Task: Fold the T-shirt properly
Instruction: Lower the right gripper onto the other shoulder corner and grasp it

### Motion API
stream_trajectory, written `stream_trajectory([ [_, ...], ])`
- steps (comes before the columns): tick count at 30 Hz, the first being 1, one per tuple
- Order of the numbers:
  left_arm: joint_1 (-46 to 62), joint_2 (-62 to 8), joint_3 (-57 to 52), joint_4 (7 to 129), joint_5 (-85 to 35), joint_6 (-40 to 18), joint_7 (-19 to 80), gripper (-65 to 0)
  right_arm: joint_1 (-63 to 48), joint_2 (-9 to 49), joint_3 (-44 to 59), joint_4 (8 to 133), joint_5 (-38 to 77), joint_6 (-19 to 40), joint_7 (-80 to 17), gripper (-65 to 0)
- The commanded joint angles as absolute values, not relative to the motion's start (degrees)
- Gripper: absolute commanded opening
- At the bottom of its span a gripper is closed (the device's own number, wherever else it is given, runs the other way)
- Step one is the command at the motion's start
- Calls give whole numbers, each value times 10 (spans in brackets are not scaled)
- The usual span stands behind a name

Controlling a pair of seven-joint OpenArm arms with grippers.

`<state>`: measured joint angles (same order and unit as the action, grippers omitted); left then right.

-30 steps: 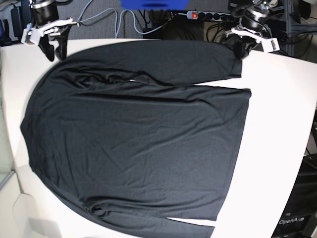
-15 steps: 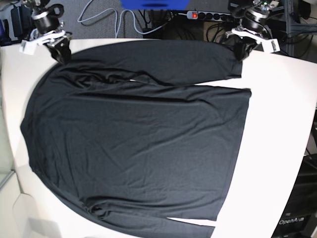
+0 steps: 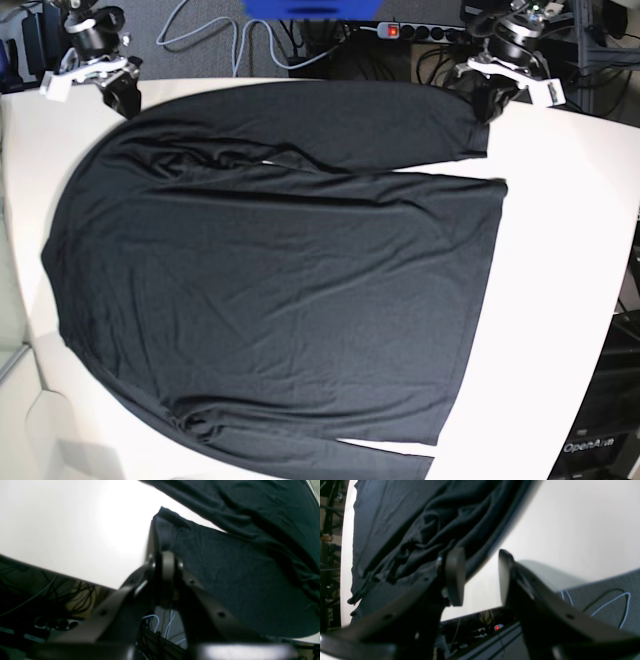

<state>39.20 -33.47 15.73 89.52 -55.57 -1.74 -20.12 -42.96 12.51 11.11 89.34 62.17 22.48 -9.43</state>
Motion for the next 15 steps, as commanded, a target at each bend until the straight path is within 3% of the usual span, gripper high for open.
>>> stream_trajectory([
  [1, 397, -342, 153, 902, -554, -24, -214, -630, -429, 131, 115, 900, 640, 229, -85, -416],
  [15, 397, -342, 153, 902, -554, -24, -214, -630, -386, 124, 117, 852, 640, 229, -155, -429],
])
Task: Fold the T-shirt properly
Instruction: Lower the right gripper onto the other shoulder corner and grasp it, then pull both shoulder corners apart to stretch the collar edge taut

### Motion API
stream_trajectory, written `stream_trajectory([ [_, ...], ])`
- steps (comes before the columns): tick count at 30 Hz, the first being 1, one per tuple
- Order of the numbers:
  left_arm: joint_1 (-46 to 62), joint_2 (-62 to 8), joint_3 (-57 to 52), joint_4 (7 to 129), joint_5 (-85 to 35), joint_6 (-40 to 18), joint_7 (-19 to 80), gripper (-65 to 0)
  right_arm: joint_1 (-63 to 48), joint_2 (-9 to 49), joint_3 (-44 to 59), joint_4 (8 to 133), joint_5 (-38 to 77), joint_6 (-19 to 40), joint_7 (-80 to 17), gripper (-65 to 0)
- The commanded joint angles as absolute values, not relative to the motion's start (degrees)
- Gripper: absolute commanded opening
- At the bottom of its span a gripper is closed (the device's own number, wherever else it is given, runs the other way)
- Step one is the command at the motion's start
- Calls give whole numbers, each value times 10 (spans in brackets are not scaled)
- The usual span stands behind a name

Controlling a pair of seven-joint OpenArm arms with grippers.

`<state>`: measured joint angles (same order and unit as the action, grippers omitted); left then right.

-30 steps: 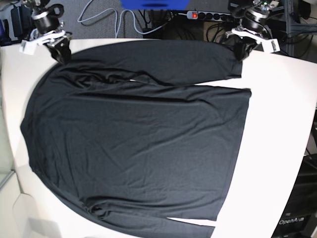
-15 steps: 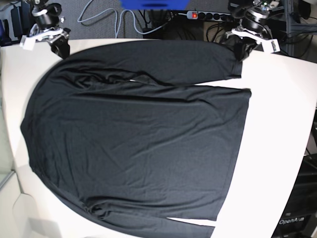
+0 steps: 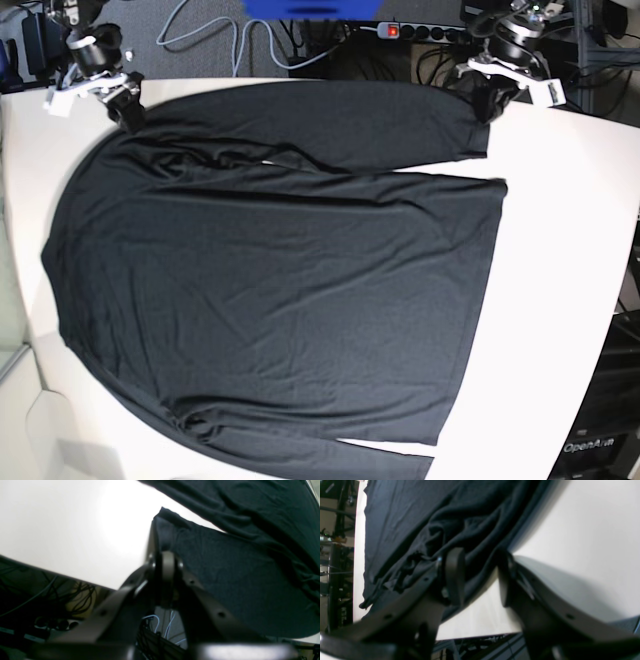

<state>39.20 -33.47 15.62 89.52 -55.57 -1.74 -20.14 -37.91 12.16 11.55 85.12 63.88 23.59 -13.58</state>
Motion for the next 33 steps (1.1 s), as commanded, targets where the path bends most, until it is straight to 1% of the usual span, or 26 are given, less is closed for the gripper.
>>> stream_trajectory([
  [1, 397, -342, 153, 902, -554, -24, -214, -630, -385, 124, 117, 852, 640, 229, -155, -451],
  [2, 397, -342, 153, 902, -554, -24, -214, -630, -381, 124, 116, 852, 640, 229, -155, -490],
  [4, 397, -342, 153, 902, -554, -24, -214, -630, -374, 125, 113, 851, 640, 229, -158, -589],
  [5, 397, -342, 153, 903, -554, -24, -214, -630, -374, 125, 113, 851, 640, 229, -164, -625],
  [6, 397, -343, 153, 904, -554, -24, -214, -630, -373, 126, 115, 851, 640, 229, -175, -649],
  [9, 396, -343, 153, 906, -554, -24, -214, -630, -361, 126, 116, 851, 640, 229, -195, -643],
  [15, 396, -343, 153, 907, -554, -24, -214, -630, -361, 128, 116, 852, 640, 229, -195, -640],
  [19, 396, -343, 153, 909, -554, -24, -214, -630, -360, 141, 118, 854, 640, 229, -193, -640],
  [24, 395, -343, 153, 929, -554, -24, -214, -630, -368, 142, 144, 897, 640, 229, -193, -638],
  [33, 385, -343, 153, 933, -555, -24, -214, -630, -375, 150, 145, 940, 640, 227, -194, -638],
])
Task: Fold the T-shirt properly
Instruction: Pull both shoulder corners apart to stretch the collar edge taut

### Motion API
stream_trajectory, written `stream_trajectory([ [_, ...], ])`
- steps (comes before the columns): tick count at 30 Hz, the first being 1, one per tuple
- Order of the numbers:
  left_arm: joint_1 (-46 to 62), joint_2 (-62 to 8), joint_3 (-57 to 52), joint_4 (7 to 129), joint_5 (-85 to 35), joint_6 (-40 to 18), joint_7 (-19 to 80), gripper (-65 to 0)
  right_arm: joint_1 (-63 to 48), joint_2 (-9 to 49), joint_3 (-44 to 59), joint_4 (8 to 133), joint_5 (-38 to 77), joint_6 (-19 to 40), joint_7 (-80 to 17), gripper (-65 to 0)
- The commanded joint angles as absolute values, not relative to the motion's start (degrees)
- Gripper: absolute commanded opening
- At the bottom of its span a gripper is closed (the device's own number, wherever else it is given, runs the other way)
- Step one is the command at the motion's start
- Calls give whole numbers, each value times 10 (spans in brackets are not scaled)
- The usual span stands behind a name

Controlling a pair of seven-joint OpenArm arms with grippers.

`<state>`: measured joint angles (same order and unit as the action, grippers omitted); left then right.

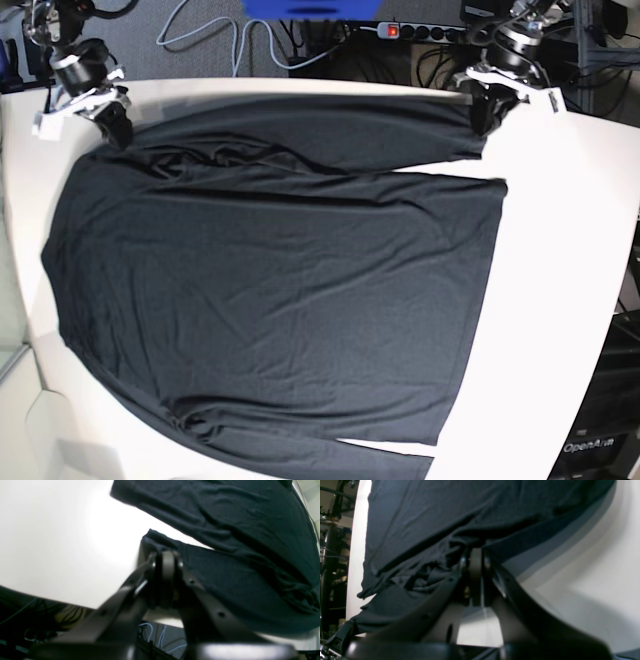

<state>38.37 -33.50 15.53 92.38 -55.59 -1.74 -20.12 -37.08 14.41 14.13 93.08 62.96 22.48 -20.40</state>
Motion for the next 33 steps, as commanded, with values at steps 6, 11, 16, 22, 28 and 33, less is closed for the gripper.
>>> stream_trajectory([
  [6, 364, -343, 153, 944, -580, -24, -214, -630, -370, 151, 145, 950, 640, 226, -194, -638],
  [11, 335, -360, 153, 953, -636, -24, -214, -630, -362, 164, 143, 967, 640, 225, -194, -638],
  [16, 323, -364, 153, 953, -669, -24, -213, -630, -339, 166, 144, 967, 640, 225, -212, -638],
  [22, 307, -364, 153, 952, -705, -23, -213, -630, -295, 166, 145, 966, 640, 217, -262, -638],
  [28, 291, -364, 153, 950, -737, -23, -213, -630, -254, 166, 144, 969, 640, 187, -294, -638],
  [33, 298, -365, 160, 950, -739, -23, -204, -631, -250, 166, 145, 969, 640, 184, -303, -638],
])
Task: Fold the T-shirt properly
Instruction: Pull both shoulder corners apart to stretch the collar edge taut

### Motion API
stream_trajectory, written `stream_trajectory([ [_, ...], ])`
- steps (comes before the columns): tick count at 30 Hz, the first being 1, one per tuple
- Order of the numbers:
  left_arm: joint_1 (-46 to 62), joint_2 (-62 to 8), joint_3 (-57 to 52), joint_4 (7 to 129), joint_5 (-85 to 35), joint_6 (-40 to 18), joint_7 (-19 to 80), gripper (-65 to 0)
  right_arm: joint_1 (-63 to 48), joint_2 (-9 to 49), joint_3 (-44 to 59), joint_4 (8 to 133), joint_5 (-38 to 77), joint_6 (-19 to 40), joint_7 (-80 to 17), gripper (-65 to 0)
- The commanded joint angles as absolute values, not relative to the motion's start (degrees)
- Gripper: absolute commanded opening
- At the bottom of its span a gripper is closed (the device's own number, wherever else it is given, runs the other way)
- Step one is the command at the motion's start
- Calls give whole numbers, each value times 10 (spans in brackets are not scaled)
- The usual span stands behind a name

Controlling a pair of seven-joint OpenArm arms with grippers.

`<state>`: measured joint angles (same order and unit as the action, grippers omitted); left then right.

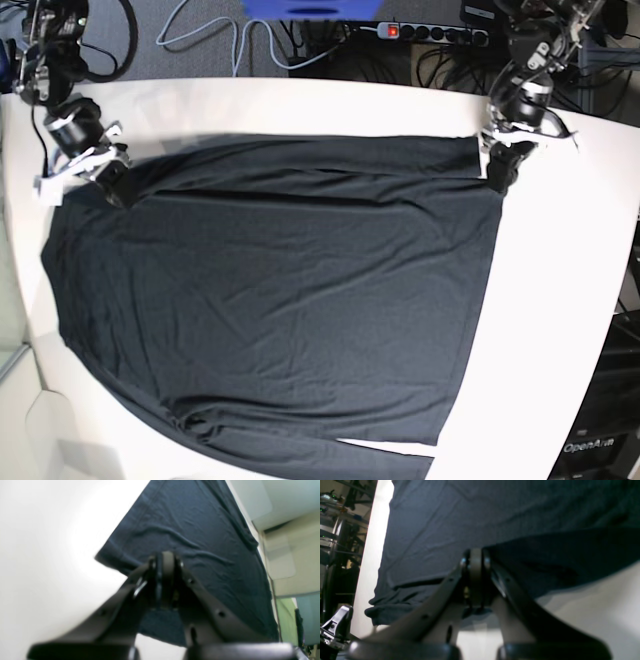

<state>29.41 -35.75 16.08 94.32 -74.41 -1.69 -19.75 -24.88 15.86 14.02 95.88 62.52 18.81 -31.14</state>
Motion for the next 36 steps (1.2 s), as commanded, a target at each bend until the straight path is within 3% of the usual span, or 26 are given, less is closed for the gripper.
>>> stream_trajectory([
  [1, 305, -368, 158, 947, -738, -24, -182, -631, -251, 166, 144, 969, 640, 184, -303, -638],
  [6, 312, -371, 158, 922, -669, -29, -77, -630, -252, 163, 142, 969, 640, 184, -303, -641],
  [12, 335, -350, 153, 938, -575, -29, -73, -628, -252, 162, 141, 969, 640, 186, -303, -640],
  [17, 337, -349, 155, 946, -574, -26, -73, -622, -252, 162, 141, 969, 640, 186, -303, -637],
  [25, 349, -335, 152, 950, -575, -28, -75, -436, -253, 162, 141, 969, 640, 186, -303, -637],
  [36, 377, -289, 61, 949, -575, -28, -69, -431, -253, 164, 141, 968, 639, 186, -303, -637],
])
